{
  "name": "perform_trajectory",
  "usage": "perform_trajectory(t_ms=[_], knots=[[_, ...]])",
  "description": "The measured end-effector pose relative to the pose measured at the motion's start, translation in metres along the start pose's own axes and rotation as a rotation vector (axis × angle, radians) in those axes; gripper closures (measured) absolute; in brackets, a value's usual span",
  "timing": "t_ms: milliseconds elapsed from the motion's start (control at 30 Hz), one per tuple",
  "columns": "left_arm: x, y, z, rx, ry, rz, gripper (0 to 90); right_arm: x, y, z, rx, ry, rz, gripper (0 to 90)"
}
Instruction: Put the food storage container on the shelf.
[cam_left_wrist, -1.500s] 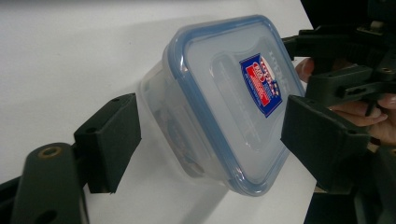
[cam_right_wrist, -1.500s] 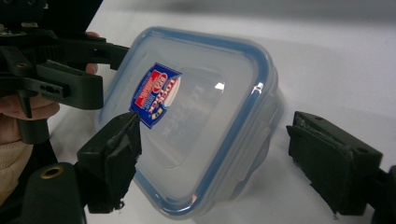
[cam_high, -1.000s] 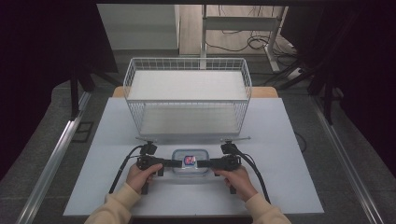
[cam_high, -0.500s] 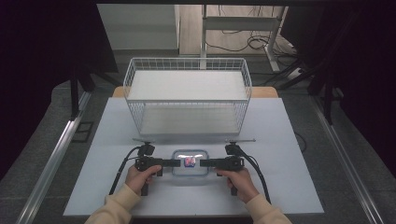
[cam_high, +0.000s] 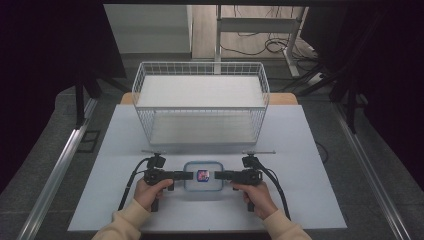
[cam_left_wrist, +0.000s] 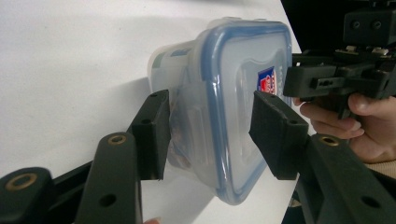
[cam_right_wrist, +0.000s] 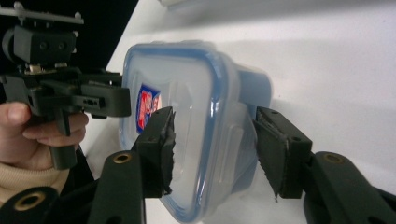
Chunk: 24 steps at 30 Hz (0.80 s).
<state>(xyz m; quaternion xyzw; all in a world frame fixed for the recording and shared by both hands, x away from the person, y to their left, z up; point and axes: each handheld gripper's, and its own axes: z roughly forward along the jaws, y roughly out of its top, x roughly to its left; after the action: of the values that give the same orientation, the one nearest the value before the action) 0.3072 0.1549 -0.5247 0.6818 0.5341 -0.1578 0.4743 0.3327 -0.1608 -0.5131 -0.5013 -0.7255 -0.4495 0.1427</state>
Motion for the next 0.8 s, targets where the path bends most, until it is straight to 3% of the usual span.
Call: perform_trajectory(t_ms=[133,600,800], knots=[[0.0,0.0,0.0,0.001,0.001,-0.011,50.2,0.001,0.0,0.0,-0.004,-0.002,-0.006,49.9],[-0.004,0.002,-0.002,-0.002,0.002,0.01,50.5,0.003,0.002,-0.003,-0.014,0.003,-0.023,50.3],[-0.01,0.006,-0.007,-0.014,0.003,0.03,50.5,0.009,0.007,-0.008,-0.033,0.001,-0.055,50.3]])
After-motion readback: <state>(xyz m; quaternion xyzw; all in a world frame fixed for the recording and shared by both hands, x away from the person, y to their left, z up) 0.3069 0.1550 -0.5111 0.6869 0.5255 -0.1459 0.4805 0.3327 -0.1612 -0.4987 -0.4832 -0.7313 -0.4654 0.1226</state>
